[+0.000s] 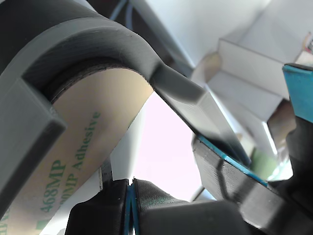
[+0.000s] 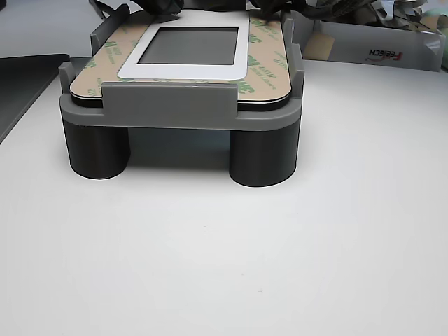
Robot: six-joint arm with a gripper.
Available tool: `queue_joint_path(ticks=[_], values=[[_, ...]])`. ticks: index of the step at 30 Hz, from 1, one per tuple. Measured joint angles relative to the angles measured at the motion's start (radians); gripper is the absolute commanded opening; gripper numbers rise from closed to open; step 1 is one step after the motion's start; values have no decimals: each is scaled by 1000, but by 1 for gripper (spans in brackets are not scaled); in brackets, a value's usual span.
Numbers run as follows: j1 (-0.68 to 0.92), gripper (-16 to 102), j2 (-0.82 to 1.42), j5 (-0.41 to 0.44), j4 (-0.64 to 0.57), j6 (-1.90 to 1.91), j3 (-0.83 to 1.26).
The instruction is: Peel off protective film from adhesive tape.
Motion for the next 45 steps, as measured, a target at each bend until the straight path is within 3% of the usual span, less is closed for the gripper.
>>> queue_joint_path(ticks=[45], values=[[-11, -11, -35, -12, 0, -28, -28]])
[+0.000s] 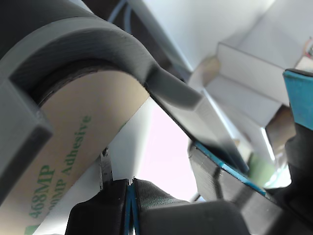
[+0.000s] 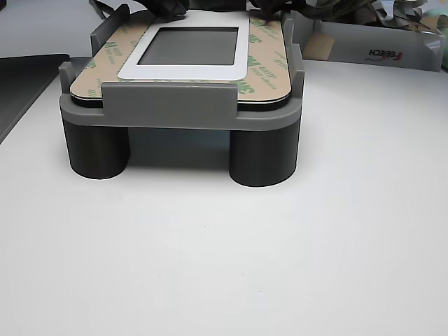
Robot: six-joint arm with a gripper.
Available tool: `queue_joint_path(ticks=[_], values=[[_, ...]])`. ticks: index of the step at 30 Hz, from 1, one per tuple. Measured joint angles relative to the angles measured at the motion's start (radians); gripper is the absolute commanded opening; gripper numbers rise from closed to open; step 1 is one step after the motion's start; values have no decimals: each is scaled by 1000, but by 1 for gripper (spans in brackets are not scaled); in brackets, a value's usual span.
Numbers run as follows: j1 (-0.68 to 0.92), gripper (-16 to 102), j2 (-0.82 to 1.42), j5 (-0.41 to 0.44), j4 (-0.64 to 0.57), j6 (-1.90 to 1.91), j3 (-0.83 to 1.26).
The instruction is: Peel off protective film from adhesive tape.
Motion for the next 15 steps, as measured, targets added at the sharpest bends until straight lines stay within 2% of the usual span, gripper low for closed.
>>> queue_joint_path(ticks=[15], values=[[17, -11, 20, 14, 8, 25, 15]])
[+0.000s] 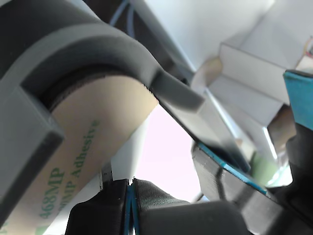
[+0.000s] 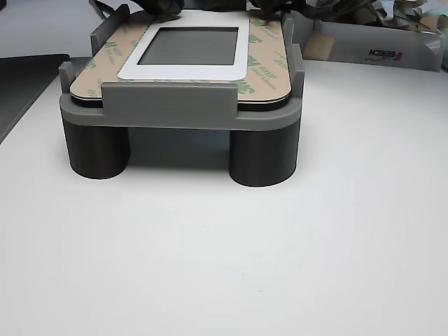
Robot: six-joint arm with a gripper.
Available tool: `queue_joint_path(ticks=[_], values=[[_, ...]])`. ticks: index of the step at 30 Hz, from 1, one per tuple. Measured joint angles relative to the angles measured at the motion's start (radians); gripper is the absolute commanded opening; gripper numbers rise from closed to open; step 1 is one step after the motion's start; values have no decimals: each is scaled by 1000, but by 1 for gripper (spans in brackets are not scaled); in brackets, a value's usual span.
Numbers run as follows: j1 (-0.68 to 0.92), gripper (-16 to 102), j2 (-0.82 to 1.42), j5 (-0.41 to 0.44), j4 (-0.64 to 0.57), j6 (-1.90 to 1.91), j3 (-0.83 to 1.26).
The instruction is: Peel off protective film from adhesive tape.
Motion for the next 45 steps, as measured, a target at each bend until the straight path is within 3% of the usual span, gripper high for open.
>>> queue_joint_path(ticks=[45], values=[[35, -11, 29, 28, -14, 34, 34]])
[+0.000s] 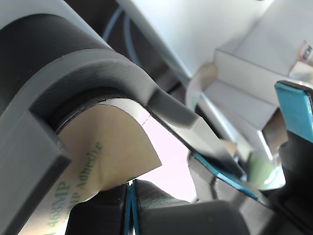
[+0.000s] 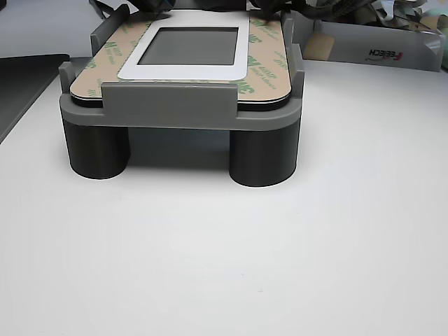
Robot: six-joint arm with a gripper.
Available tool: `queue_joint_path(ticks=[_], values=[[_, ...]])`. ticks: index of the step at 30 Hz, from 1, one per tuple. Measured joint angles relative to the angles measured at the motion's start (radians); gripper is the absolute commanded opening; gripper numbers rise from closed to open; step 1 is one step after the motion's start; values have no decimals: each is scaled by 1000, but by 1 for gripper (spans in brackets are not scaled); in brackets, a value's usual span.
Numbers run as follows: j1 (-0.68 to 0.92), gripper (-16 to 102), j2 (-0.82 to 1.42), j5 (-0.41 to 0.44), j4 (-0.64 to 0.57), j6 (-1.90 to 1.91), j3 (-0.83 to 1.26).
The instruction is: Peel off protective film from adhesive tape.
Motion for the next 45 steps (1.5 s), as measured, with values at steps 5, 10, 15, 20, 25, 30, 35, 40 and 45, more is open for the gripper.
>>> queue_joint_path(ticks=[5, 10, 15, 20, 25, 30, 35, 40, 45], values=[[0, -11, 6, 0, -3, -6, 9], [0, -11, 8, -3, -3, -18, 9], [-2, -11, 8, -6, -2, -28, 9], [-6, -11, 8, -11, 14, -44, 8], [-15, -11, 9, -18, 15, -61, 8], [-26, -11, 9, -25, 25, -77, 2], [-34, -11, 9, -32, 21, -84, 2], [-48, -11, 11, -46, 0, -92, 14], [-52, -11, 12, -49, -9, -94, 23]])
